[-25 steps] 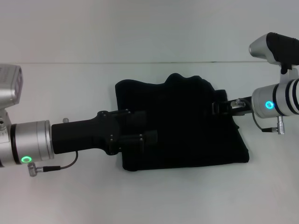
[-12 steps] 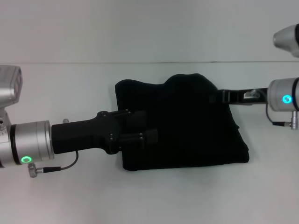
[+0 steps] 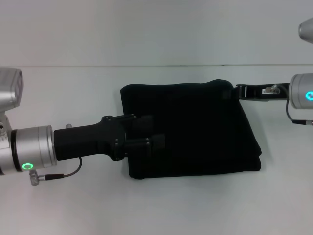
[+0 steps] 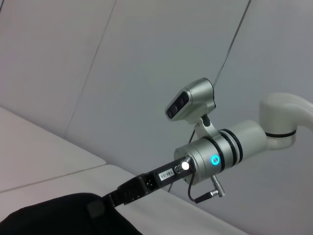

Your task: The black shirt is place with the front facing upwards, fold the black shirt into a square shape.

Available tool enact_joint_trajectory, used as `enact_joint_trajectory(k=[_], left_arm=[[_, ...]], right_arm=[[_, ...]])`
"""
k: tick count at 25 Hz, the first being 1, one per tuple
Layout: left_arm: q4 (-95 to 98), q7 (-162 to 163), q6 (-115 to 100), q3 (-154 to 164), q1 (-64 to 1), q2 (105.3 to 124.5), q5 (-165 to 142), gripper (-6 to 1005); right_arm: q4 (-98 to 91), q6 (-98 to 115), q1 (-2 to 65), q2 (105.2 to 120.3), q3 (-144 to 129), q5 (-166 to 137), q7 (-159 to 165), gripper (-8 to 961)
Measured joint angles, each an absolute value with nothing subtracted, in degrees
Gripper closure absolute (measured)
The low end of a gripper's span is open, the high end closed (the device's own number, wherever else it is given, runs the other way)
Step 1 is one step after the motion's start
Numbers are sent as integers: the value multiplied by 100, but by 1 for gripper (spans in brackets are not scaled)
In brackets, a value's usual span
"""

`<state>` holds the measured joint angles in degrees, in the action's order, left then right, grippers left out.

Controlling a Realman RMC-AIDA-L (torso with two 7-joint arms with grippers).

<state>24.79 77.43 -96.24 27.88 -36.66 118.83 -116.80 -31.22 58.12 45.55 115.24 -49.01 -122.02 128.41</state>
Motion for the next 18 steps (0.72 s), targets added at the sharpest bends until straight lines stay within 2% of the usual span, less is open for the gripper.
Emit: enact_joint_trajectory(k=[18], left_arm=[[2478,7921,-9638,2805,-3674,11917,-11680,221]], right_arm=[[-3562,6166,4295,11444,-4845,-12175,12925,860]])
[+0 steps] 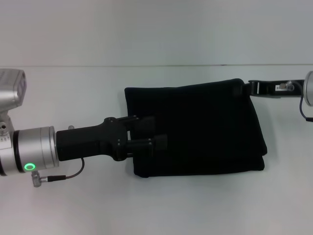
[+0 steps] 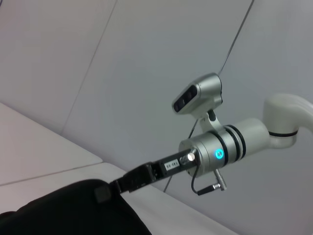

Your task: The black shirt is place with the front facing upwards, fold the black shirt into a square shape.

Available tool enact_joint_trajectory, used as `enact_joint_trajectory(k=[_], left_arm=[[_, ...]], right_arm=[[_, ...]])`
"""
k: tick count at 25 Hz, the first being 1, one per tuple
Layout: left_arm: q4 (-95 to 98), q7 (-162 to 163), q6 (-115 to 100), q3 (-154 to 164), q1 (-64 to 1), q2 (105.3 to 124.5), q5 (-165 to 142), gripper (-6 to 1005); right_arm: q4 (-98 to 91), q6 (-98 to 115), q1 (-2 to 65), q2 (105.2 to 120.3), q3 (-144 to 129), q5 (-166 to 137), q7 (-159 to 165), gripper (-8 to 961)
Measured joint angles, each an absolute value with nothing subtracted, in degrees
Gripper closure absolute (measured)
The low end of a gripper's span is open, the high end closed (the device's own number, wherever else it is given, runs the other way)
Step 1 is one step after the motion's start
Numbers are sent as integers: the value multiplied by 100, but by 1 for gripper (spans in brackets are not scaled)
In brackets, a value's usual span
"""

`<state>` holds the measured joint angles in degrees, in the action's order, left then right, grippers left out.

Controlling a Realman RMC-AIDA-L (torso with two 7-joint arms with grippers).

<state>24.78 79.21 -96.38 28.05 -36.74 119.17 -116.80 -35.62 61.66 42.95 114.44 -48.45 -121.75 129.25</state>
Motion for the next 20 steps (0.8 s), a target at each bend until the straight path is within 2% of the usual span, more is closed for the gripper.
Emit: enact_joint_trajectory(k=[9,12,17,20], left_arm=[[2478,7960,-9633,2814,-3679,11926,-11680,221],[2491,7981,-9618,2811,-3693,11923,-11683,221],[2547,7981,-9610,2783,-3699,11933,-11683,222],[2556,7981,-9563,2764,-3700,11938,-11672,221]], right_arm=[[-2951,5369,4160,11345,-4834,-12199,12898,849],[-2932,5170,4133,11252,-4833,-12200,12893,845],[-2735,5396,4319,10989,-4839,-12195,13080,618],[-2649,5640,4460,10909,-4906,-12198,13280,489]])
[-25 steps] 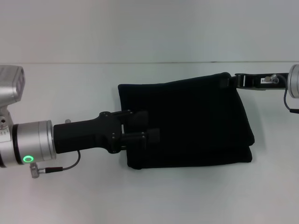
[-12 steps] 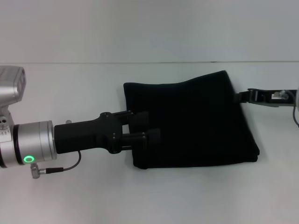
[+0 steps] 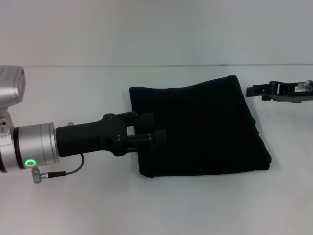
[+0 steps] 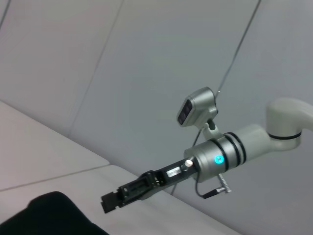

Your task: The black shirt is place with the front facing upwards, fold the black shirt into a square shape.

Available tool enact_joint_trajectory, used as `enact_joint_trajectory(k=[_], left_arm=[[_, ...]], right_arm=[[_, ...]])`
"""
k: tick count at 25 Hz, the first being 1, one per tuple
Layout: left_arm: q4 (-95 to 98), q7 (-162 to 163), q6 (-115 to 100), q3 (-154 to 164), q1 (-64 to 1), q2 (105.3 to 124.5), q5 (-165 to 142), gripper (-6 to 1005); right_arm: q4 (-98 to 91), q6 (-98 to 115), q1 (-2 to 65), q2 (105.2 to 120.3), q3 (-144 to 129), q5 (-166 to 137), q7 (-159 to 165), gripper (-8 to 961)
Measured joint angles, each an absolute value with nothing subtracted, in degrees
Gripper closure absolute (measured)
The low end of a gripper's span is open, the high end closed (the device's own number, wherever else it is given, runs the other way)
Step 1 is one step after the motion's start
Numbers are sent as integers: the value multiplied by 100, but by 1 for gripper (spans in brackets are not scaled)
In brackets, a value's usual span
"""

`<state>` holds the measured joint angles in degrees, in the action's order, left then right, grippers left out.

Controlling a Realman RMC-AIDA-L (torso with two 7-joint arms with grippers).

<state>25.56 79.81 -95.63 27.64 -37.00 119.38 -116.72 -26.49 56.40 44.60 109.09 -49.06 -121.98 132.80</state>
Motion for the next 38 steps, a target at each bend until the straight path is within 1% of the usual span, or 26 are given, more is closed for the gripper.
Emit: enact_joint_trajectory(k=[1,3,6,11,16,20,22,23,27,29,32,38], left_arm=[[2557,7981,-9530,2756,-3700,11939,-11662,221],[2558,7980,-9453,2741,-3700,11938,-11649,221],[2558,7977,-9338,2734,-3686,11937,-11608,221],[2558,7979,-9174,2733,-3669,11934,-11518,221],[2558,7980,-9093,2733,-3716,11929,-11514,222],[2558,7980,-8958,2733,-3742,11926,-11509,222],[2554,7980,-8883,2727,-3746,11929,-11481,222],[2545,7980,-8846,2726,-3752,11931,-11456,222],[2524,7982,-8734,2724,-3760,11941,-11375,221],[2522,7998,-8712,2724,-3761,11942,-11368,221],[2518,8054,-8669,2724,-3762,11943,-11363,222],[2513,8076,-8561,2729,-3748,11944,-11363,223]], right_arm=[[-2619,5733,4517,10883,-4940,-12199,13329,445],[-2594,5834,4588,10884,-4979,-12204,13341,359],[-2593,5829,4644,10926,-5032,-12214,13332,324],[-2669,5720,4737,11058,-5018,-12201,13036,267],[-2770,5627,4863,11162,-5003,-12158,12854,325],[-2785,5544,4997,11184,-5036,-12184,12840,404],[-2660,5347,5074,11231,-5098,-12239,12789,443],[-2585,5194,5117,11274,-5155,-12269,12732,465],[-2335,4315,5228,11547,-5500,-12336,12457,555],[-2175,3793,5289,11698,-5808,-12340,12336,649],[-1866,3078,5401,11804,-6137,-12341,12321,789],[-1669,2474,5404,11842,-6236,-12344,12320,899]])
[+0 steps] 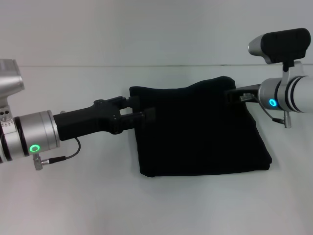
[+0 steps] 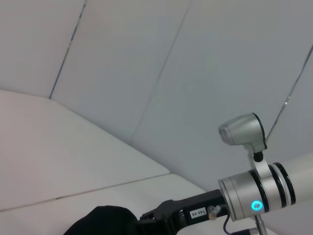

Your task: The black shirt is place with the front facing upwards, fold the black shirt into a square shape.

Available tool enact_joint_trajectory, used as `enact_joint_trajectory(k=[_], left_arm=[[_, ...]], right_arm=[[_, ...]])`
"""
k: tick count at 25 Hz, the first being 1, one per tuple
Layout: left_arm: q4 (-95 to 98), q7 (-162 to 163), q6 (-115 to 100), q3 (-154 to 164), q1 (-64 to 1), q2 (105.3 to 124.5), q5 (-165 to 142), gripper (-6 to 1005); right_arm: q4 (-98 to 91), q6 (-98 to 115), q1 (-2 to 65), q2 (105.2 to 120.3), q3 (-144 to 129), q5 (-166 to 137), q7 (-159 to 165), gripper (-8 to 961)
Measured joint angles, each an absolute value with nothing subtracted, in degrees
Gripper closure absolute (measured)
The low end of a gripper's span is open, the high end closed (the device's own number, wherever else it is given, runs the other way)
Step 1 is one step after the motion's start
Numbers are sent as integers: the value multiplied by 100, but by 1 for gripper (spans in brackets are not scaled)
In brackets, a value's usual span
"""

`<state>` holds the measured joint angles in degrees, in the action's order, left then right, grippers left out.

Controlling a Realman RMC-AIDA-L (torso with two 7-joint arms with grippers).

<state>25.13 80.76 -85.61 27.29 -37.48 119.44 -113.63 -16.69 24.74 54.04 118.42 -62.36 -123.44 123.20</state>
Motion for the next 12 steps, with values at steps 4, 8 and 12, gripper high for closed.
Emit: enact_joint_trajectory(k=[4,8,12], left_arm=[[2505,8077,-8504,2737,-3732,11943,-11364,226],[2505,8114,-8438,2755,-3723,11943,-11368,228],[2504,8157,-8477,2749,-3713,11930,-11370,230]], right_arm=[[-1683,2201,5364,11834,-6238,-12346,12320,952],[-1864,2018,5247,11799,-6164,-12325,12333,943],[-2568,2837,4860,11753,-5978,-12300,12334,934]])
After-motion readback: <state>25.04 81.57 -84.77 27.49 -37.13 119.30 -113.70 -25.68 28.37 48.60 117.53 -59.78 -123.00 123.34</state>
